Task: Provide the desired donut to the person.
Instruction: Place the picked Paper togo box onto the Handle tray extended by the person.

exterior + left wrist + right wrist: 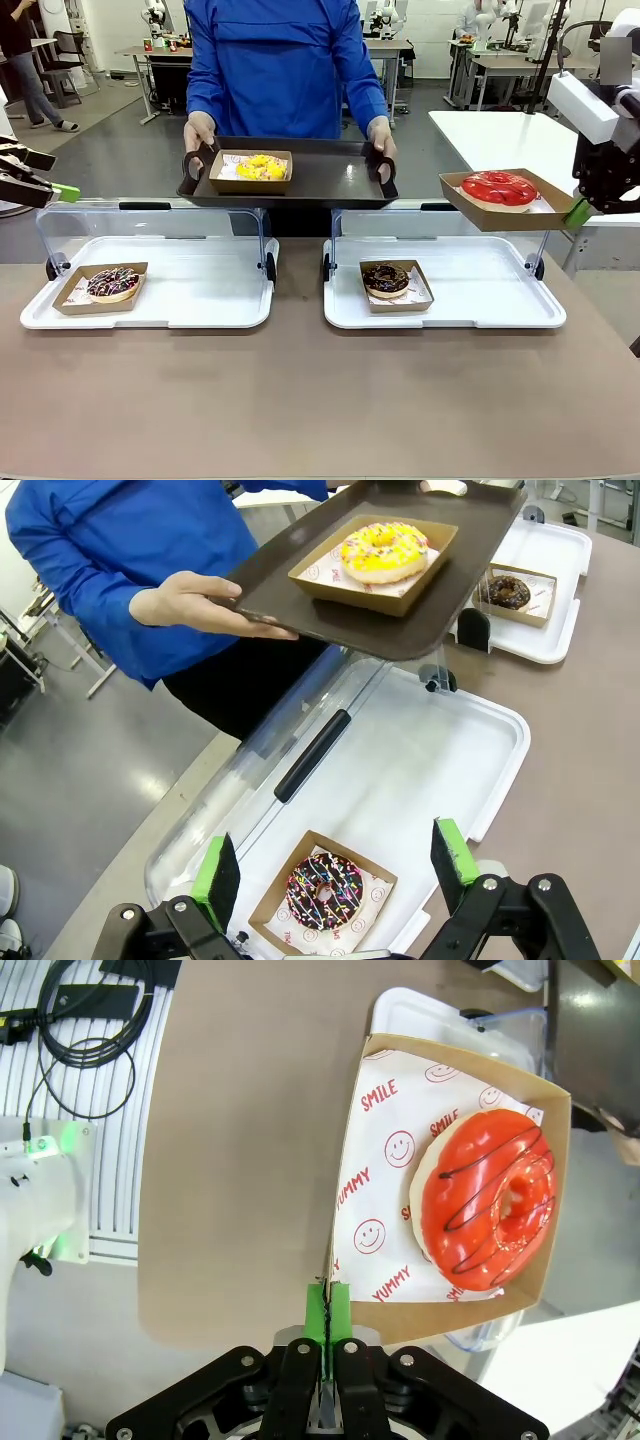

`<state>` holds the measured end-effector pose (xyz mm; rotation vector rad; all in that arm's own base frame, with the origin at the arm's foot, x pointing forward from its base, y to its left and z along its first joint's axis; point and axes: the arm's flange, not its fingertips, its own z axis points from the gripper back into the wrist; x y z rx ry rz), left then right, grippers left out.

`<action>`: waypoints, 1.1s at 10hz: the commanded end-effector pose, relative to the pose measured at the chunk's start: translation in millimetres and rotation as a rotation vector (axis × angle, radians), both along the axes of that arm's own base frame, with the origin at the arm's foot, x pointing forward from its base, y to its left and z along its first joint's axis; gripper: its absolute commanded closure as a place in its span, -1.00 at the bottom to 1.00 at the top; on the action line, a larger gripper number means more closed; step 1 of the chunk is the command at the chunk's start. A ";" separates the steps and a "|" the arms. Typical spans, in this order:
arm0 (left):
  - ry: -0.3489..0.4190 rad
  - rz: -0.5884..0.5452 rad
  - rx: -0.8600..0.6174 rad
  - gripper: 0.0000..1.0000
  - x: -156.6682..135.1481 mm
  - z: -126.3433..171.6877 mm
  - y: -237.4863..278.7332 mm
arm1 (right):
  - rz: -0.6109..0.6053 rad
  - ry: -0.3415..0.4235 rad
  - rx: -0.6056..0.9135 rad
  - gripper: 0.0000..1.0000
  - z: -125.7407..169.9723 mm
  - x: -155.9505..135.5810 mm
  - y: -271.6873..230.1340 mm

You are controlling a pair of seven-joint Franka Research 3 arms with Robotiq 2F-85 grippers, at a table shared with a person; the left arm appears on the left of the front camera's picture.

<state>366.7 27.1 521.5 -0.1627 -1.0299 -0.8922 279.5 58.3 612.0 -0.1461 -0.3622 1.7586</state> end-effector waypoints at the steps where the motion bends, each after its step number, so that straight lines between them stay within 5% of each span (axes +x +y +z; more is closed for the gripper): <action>1: -0.001 0.007 -0.004 -1.00 -0.4 -2.8 -2.0 | -0.003 -0.002 -0.024 1.00 -2.9 -0.3 -2.6; 8: -0.001 0.007 -0.004 -1.00 -0.4 -2.8 -2.0 | 0.000 0.000 0.000 0.96 0.0 0.0 0.0; 9: -0.001 0.007 -0.004 -1.00 -0.4 -2.8 -2.0 | -0.018 -0.038 0.080 0.96 22.5 19.9 24.6; 11: -0.001 0.007 -0.004 -1.00 -0.4 -2.8 -2.0 | -0.041 -0.026 -0.005 0.96 47.8 73.7 86.8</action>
